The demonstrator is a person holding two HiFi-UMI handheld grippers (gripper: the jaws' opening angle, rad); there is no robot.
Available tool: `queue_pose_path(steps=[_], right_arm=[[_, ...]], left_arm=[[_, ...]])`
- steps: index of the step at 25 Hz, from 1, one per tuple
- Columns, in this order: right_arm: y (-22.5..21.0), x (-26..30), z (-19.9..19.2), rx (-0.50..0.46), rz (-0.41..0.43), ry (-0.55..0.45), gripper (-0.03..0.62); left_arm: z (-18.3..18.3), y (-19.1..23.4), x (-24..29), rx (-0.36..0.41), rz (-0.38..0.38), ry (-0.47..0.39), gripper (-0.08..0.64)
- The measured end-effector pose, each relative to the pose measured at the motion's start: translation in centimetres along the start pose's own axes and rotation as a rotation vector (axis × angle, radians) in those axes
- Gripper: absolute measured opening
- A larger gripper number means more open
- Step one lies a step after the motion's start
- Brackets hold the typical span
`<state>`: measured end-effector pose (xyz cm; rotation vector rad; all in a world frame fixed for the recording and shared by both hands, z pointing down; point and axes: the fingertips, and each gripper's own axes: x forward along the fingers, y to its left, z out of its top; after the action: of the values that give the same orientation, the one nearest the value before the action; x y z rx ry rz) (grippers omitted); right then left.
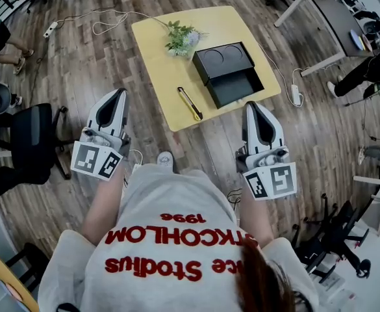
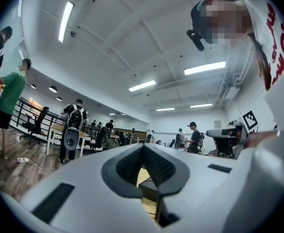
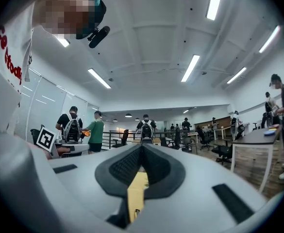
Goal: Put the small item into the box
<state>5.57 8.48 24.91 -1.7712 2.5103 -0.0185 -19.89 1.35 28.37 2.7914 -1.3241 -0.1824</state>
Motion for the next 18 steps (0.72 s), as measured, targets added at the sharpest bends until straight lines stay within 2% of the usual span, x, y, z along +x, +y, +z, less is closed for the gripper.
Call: queue_pose_path(steps=[6,11,18], right_arm=[[-0.1,2.3,-0.6,0.008,-0.034,0.029,0.005],[-0.9,3.5,-1.4,0.023,-0.048,0.068,0.006],[-2.8,6.7,-2.9,0.044,0.016,0.076,0.006]], left_arm=[[-0.4,2.7,2.6,-0.018,-0.035,0.017,0.006],[-1.5,3.3,4.3,-0.043,-0.052,0.044,0.006],[-3.0,3.4,6.5,-0.038,-0.024,0.062,0.006]])
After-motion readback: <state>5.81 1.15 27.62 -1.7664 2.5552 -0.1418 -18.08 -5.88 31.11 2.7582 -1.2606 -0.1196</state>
